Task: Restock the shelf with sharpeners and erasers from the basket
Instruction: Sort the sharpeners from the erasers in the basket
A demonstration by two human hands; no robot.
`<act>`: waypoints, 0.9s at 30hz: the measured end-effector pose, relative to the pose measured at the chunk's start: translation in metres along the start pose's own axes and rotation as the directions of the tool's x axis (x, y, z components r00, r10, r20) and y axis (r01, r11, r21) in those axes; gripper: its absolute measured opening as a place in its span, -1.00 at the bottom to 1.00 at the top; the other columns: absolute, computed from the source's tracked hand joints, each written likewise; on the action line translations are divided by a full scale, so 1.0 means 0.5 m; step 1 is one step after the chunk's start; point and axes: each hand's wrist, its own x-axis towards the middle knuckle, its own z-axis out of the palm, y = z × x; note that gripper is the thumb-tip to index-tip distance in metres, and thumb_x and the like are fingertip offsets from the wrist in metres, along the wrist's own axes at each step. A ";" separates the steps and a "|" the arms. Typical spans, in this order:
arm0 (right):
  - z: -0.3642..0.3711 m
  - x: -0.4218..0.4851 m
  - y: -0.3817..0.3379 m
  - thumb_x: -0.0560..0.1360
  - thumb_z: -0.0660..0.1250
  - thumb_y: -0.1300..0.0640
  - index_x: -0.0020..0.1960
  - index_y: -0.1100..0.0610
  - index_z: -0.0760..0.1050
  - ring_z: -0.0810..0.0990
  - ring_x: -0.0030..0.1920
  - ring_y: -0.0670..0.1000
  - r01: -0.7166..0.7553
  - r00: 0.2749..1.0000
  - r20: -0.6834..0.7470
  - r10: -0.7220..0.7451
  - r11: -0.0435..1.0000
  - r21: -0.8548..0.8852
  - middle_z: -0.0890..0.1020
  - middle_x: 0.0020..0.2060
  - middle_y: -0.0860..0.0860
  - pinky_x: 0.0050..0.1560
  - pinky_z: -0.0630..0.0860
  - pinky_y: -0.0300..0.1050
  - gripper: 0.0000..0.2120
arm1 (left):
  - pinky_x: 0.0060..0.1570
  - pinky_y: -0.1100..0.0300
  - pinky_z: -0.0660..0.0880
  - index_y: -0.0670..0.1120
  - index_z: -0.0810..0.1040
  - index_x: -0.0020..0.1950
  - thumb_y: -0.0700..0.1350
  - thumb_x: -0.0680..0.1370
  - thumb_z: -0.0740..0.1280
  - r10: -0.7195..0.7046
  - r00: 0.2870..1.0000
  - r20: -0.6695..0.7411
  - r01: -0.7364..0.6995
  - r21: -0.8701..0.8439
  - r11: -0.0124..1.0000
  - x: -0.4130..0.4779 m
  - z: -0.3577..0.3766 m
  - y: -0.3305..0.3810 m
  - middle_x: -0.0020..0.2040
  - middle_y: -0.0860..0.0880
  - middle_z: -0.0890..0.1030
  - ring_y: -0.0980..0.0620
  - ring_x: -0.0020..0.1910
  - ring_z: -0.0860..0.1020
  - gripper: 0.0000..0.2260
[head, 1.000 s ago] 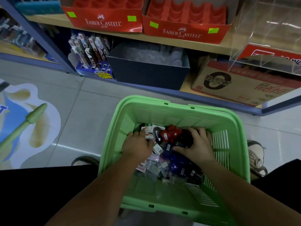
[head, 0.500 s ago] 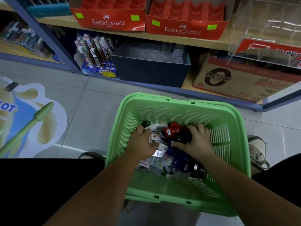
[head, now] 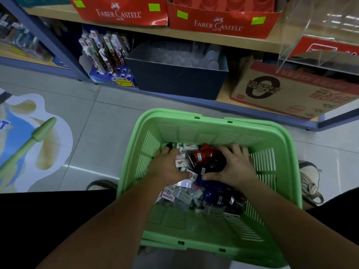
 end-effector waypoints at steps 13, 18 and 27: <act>0.000 -0.004 0.012 0.20 0.51 -0.53 0.65 -0.13 0.15 0.09 0.52 0.30 -0.025 0.997 0.069 0.036 0.988 -0.150 0.32 0.48 -0.03 0.53 0.23 0.22 0.17 | 0.01 0.09 0.56 -0.05 0.52 0.44 0.18 0.61 0.13 0.134 0.948 -0.288 -0.095 0.146 0.985 -0.059 0.033 0.039 0.18 -0.09 0.64 -0.11 0.11 0.59 -0.49; 0.010 -0.005 0.016 0.28 0.47 -0.51 0.60 -0.12 0.27 0.17 0.52 0.27 0.004 1.000 0.011 -0.003 0.987 -0.159 0.43 0.47 -0.06 0.54 0.18 0.09 0.01 | -0.11 -0.01 0.58 -0.17 0.57 0.09 -0.10 0.69 0.19 -0.061 0.957 -0.284 0.019 -0.148 0.989 -0.007 0.006 0.008 -0.08 -0.20 0.63 -0.24 -0.06 0.62 -0.80; -0.009 -0.003 0.019 0.34 0.48 -0.44 0.63 -0.12 0.26 0.27 0.46 0.23 0.066 0.997 0.052 -0.059 0.988 -0.139 0.43 0.44 -0.08 0.43 0.35 0.08 -0.03 | 0.47 -0.09 0.24 -0.05 0.38 0.47 0.08 0.65 0.16 -0.059 0.994 -0.087 0.061 0.014 0.998 0.020 0.041 0.022 0.50 -0.16 0.37 -0.21 0.48 0.26 -0.58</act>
